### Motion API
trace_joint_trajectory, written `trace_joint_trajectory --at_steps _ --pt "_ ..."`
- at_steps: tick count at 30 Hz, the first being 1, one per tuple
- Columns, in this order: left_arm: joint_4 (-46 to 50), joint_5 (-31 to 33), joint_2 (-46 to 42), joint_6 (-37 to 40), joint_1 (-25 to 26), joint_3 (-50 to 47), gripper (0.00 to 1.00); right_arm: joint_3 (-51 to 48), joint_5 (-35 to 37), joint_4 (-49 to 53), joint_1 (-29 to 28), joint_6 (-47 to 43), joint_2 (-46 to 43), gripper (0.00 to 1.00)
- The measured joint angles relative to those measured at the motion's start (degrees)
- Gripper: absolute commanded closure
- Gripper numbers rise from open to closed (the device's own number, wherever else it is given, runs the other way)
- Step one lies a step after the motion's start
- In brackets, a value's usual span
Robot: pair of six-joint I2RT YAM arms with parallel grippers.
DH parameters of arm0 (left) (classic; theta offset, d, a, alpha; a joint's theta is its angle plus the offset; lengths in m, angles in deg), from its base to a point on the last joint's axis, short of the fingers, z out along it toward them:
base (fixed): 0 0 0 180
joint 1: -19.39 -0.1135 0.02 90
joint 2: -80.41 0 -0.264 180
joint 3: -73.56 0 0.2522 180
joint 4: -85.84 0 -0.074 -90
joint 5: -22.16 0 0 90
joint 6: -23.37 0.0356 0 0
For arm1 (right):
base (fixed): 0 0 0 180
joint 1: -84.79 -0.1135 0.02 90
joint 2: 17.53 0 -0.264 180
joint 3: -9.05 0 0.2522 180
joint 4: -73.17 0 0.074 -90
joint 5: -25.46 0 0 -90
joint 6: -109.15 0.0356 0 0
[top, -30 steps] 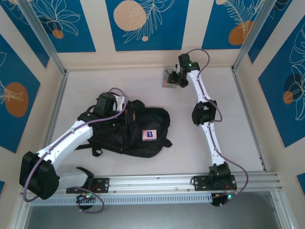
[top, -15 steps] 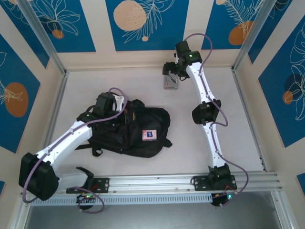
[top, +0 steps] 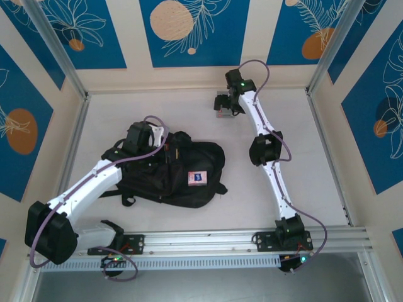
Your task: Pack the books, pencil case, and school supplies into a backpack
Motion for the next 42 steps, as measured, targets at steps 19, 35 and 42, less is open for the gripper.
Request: trace_joint_trajectory --at_steps 19,35,42 --pt "0.0 0.0 0.1 0.0 0.0 0.0 1.0 -0.9 0.7 -4.4 -0.4 0.1 3.5 0.05" --pt "0.2 0.4 0.1 0.0 0.0 0.0 1.0 2.7 3.2 0.7 -1.2 -1.6 4.0 0.27" --pt "0.9 1.0 -1.6 0.0 0.0 0.0 1.0 -1.0 8.3 5.7 -2.9 -3.7 -5.9 0.3"
